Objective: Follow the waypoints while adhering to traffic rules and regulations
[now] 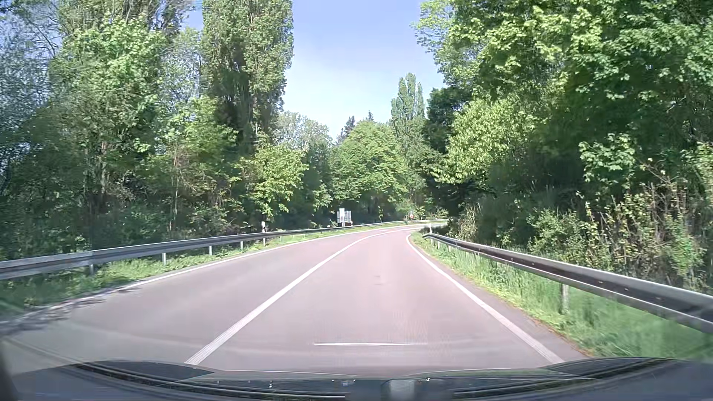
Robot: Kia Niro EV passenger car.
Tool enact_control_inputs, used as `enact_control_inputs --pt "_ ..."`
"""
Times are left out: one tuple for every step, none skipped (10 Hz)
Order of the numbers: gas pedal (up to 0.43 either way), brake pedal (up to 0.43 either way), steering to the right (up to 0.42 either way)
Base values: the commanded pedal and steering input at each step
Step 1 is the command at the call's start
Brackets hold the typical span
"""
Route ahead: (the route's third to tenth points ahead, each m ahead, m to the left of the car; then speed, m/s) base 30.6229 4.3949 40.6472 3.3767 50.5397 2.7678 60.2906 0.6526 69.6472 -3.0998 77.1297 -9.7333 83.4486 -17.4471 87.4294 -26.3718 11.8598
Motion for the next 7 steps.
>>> enact_control_inputs --pt "0.008 0.0 0.007" --pt "0.008 0.0 0.007" --pt "0.008 0.0 0.006" --pt "0.008 0.0 0.006" --pt "0.008 0.0 0.007" --pt "0.0 0.0 0.007" --pt "0.0 0.0 0.006"
